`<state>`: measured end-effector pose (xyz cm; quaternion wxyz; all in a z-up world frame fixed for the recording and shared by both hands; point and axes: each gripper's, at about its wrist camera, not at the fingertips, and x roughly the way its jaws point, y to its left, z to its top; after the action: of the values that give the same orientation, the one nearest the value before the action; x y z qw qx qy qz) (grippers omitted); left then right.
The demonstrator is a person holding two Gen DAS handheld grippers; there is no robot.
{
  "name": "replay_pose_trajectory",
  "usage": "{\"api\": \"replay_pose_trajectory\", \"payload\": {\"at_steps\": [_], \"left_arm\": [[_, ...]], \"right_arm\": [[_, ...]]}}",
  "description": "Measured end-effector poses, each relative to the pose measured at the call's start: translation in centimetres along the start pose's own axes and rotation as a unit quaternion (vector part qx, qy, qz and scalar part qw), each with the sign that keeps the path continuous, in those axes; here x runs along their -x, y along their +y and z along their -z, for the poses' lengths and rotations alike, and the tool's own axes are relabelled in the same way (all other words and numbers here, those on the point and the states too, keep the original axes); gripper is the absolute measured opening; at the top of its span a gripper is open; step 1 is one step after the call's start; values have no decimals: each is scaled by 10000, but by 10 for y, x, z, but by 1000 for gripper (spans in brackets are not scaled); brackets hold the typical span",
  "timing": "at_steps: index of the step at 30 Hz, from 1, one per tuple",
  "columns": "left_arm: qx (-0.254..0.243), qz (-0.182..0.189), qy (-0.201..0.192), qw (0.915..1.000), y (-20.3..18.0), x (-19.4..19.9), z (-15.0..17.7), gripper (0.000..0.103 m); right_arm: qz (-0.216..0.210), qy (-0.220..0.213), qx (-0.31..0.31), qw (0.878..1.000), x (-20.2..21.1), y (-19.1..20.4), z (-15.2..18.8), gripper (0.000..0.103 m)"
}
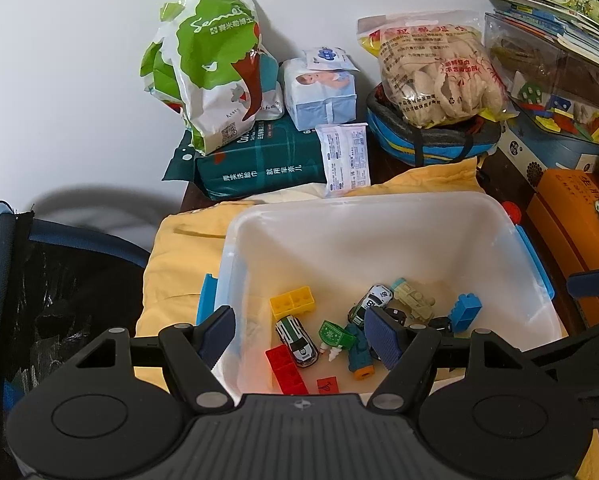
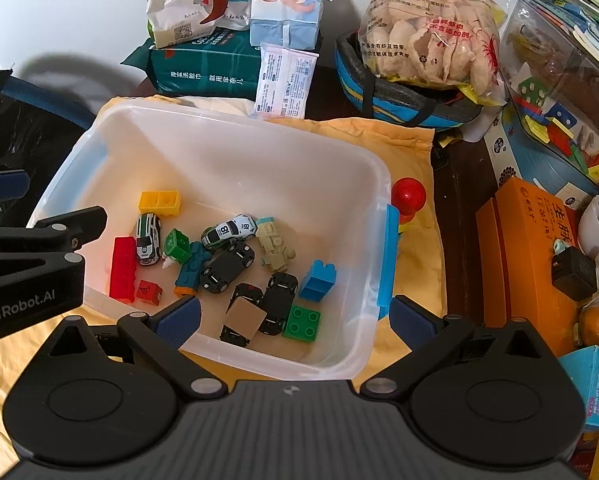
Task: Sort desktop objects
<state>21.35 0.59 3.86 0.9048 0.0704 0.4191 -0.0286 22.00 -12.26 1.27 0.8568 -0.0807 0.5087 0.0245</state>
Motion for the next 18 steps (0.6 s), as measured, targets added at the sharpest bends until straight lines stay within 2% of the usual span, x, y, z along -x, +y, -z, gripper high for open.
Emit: {"api": "replay_pose_trajectory", "payload": {"at_steps": [18], "left_arm": [[-5, 14, 58, 10000, -1, -4, 2, 75]], "right_arm": [[-48, 15, -7, 10000, -2, -2, 0, 103]]}}
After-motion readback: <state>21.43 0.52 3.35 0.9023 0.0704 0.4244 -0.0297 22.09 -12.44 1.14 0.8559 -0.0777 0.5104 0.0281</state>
